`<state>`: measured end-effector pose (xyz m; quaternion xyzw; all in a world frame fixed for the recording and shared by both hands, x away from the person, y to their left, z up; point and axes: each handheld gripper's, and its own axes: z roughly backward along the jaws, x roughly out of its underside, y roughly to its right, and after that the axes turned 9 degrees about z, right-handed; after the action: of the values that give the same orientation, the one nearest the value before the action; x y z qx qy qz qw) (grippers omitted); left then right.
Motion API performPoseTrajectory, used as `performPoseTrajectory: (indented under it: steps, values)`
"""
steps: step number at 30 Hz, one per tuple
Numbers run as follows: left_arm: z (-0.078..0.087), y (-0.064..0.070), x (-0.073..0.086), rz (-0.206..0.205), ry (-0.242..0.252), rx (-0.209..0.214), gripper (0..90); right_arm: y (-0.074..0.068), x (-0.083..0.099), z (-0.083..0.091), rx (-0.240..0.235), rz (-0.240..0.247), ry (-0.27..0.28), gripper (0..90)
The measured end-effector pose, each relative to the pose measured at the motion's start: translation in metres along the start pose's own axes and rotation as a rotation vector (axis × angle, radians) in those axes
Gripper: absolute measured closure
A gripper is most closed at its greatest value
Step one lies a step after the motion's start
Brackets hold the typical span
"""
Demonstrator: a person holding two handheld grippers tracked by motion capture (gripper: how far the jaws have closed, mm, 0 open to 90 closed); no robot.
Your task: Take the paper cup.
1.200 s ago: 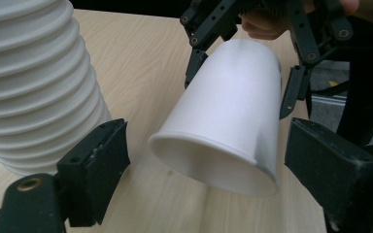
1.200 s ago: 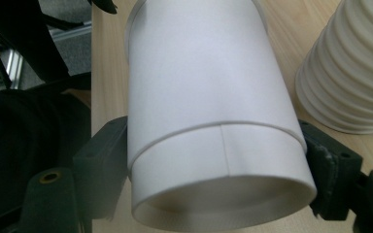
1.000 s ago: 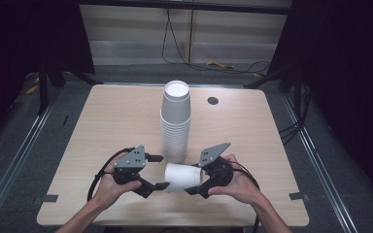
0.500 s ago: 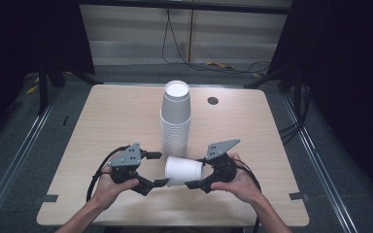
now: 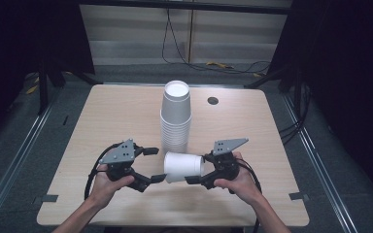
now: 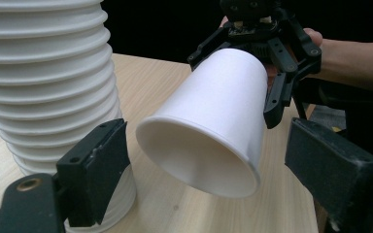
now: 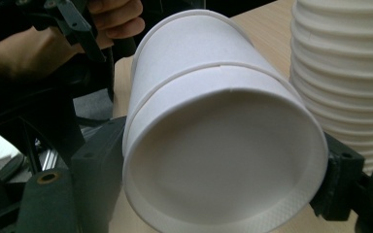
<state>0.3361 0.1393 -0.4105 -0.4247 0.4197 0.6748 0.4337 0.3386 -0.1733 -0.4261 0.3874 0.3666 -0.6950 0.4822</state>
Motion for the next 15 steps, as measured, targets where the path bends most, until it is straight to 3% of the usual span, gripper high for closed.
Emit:
performPoseTrajectory:
  steps: [7,15]
  values:
    - [-0.0012,-0.0004,0.0012,0.016,0.04,-0.006,15.5,-0.0006,0.0004,-0.0004,-0.017,0.006,0.07,22.1]
    - [0.0006,-0.0026,0.0012,0.066,0.1,0.019,15.4,-0.0012,0.0015,-0.0023,-0.029,0.007,0.143,22.4]
